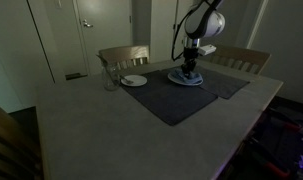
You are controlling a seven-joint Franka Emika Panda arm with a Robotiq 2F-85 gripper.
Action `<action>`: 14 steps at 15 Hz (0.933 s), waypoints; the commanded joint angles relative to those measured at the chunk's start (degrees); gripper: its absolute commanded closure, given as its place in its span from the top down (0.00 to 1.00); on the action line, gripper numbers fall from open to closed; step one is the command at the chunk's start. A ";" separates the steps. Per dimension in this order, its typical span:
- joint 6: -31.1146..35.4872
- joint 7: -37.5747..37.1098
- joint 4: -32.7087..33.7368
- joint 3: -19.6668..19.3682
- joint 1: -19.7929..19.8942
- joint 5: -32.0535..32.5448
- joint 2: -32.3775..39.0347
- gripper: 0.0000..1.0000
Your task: Use the towel to wipe the plate
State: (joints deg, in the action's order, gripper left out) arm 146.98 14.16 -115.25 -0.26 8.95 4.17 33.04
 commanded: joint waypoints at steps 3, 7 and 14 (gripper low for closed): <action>4.74 -0.95 1.36 -1.26 -1.08 0.90 3.44 0.02; 7.02 -1.16 1.07 -1.34 -1.40 1.20 3.32 0.02; 4.25 0.87 1.49 2.31 -0.09 -1.59 3.12 0.02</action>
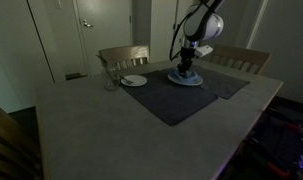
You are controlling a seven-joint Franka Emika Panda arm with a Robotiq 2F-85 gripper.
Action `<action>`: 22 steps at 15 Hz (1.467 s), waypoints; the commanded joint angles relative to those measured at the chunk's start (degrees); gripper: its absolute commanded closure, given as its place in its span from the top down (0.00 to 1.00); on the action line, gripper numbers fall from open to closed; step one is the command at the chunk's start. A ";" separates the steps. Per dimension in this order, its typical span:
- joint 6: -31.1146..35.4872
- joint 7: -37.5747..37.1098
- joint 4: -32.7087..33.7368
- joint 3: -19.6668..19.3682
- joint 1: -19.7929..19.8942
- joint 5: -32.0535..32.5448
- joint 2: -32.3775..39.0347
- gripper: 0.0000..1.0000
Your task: Use the towel to wipe the plate
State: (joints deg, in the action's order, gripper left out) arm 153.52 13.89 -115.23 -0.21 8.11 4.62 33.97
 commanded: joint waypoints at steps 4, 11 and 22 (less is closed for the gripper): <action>-4.75 0.71 1.89 1.90 0.21 -1.88 1.44 0.02; -13.72 -0.70 3.50 -1.22 -0.89 0.73 1.31 0.02; -9.60 -12.41 4.42 -8.57 -5.32 10.98 3.52 0.02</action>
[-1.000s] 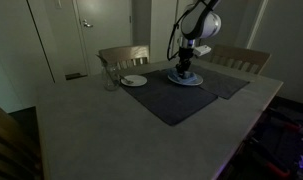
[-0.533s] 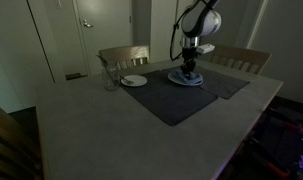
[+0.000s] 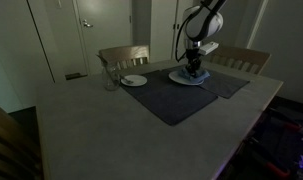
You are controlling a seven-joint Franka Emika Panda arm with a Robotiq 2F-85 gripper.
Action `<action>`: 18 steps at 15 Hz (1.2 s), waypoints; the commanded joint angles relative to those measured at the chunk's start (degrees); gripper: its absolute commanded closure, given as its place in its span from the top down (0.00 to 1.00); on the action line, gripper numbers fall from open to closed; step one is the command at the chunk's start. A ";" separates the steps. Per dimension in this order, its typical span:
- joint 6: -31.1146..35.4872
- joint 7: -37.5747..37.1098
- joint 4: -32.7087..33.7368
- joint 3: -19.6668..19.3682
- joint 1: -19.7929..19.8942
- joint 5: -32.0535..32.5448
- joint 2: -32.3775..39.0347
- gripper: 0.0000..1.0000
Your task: Use the towel to wipe the plate
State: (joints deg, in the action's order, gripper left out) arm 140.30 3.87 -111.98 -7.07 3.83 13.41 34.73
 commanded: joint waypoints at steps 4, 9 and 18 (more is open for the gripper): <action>8.91 -1.41 0.37 0.41 0.52 -0.54 2.88 0.02; 11.93 3.06 -0.21 5.50 3.70 -7.07 3.04 0.02; 9.16 17.90 -0.42 16.02 11.48 -20.51 2.64 0.02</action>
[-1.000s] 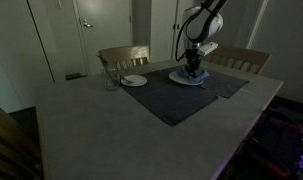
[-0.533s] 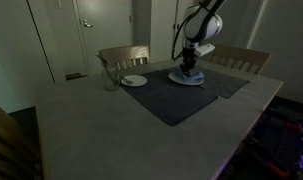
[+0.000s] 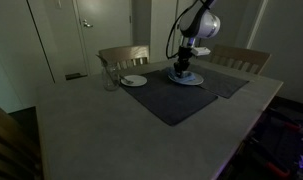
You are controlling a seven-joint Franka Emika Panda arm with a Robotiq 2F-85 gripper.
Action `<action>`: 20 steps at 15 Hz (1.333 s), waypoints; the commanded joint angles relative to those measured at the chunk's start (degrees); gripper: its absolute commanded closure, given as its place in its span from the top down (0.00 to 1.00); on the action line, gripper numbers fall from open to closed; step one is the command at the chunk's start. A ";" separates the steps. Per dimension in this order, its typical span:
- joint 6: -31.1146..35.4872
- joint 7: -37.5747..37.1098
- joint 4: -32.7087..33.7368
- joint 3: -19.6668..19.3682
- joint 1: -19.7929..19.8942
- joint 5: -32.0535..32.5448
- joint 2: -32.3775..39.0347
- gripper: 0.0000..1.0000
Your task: Use the towel to wipe the plate
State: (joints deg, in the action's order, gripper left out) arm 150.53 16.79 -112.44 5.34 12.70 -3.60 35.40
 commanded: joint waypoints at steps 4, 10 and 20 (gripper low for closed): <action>-5.88 6.89 0.74 2.47 1.96 -2.49 1.63 0.02; -12.60 2.63 2.26 -2.68 -1.86 1.42 1.72 0.02; -6.33 -6.05 1.91 -7.83 -7.77 11.92 2.12 0.02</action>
State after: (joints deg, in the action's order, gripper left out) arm 139.82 10.08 -110.38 -2.58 4.04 8.26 35.25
